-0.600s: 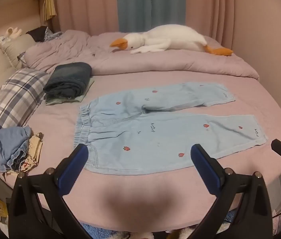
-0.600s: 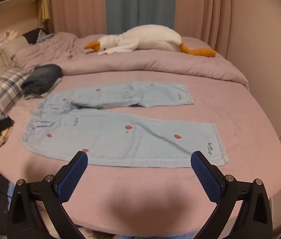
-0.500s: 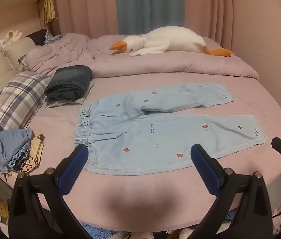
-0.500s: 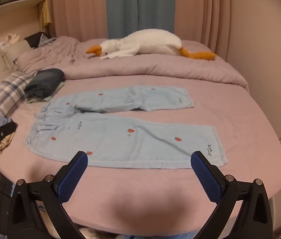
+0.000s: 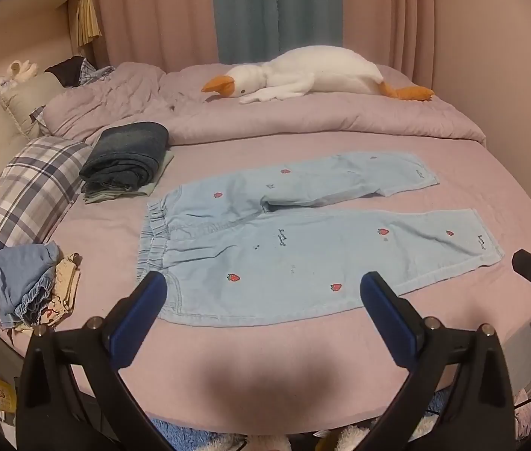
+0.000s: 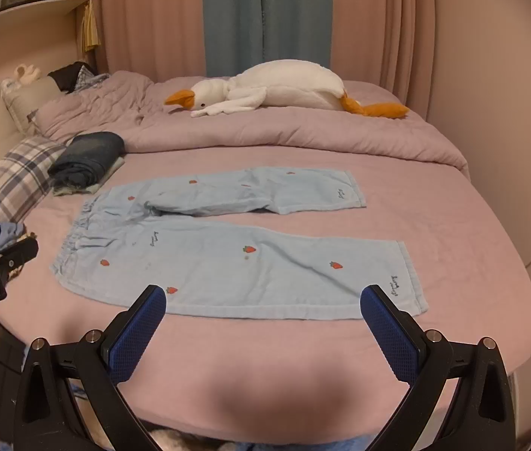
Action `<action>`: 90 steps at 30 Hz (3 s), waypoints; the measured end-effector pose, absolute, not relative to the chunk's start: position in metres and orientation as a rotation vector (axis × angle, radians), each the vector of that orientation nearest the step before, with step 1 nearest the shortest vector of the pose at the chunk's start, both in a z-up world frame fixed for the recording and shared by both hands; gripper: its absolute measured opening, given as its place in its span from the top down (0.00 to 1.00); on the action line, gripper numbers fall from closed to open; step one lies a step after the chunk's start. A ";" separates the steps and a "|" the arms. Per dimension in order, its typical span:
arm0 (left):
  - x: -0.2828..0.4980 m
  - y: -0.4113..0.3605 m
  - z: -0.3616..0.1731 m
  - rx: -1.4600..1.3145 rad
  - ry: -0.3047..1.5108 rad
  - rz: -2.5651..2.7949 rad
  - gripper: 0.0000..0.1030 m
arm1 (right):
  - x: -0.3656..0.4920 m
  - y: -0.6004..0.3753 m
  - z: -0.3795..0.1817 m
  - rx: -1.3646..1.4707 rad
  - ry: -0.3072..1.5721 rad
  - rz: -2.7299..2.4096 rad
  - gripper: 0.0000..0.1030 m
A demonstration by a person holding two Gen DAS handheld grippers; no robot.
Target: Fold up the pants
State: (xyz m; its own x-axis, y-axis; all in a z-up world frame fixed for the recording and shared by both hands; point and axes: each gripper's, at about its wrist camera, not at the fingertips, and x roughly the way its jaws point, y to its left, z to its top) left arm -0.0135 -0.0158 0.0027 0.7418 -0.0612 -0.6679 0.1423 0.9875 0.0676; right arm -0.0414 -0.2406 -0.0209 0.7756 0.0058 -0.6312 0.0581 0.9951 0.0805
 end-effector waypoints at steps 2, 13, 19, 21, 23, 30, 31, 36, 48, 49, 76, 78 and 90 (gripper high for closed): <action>-0.013 -0.015 0.001 0.119 0.732 -0.114 0.00 | -0.042 -0.240 -0.021 0.097 0.684 -0.031 0.00; -0.012 -0.015 0.001 0.116 0.732 -0.115 0.00 | -0.044 -0.242 -0.019 0.097 0.686 -0.035 0.00; -0.012 -0.016 0.000 0.113 0.733 -0.114 0.00 | -0.044 -0.243 -0.020 0.098 0.683 -0.033 0.00; -0.012 -0.016 0.001 0.114 0.736 -0.115 0.00 | -0.043 -0.244 -0.020 0.100 0.684 -0.031 0.00; -0.012 -0.017 0.001 0.115 0.738 -0.117 0.00 | -0.044 -0.244 -0.020 0.100 0.683 -0.031 0.00; -0.008 -0.019 -0.003 0.118 0.749 -0.122 0.00 | -0.042 -0.244 -0.017 0.106 0.685 -0.031 0.00; -0.008 -0.019 -0.004 0.118 0.750 -0.122 0.00 | -0.042 -0.244 -0.017 0.106 0.685 -0.031 0.00; -0.007 -0.019 -0.004 0.116 0.749 -0.122 0.00 | -0.042 -0.243 -0.018 0.107 0.686 -0.030 0.00; -0.006 -0.016 -0.006 0.109 0.753 -0.125 0.00 | -0.044 -0.239 -0.019 0.106 0.683 -0.027 0.00; -0.006 -0.016 -0.006 0.109 0.752 -0.123 0.00 | -0.044 -0.239 -0.019 0.105 0.683 -0.026 0.00; -0.006 -0.020 -0.008 0.112 0.765 -0.127 0.00 | -0.044 -0.239 -0.020 0.110 0.684 -0.029 0.00; -0.006 -0.020 -0.008 0.109 0.764 -0.128 0.00 | -0.044 -0.239 -0.020 0.110 0.684 -0.030 0.00; 0.024 0.028 -0.049 -0.142 0.859 -0.115 0.00 | -0.032 -0.235 -0.046 0.120 0.718 -0.003 0.00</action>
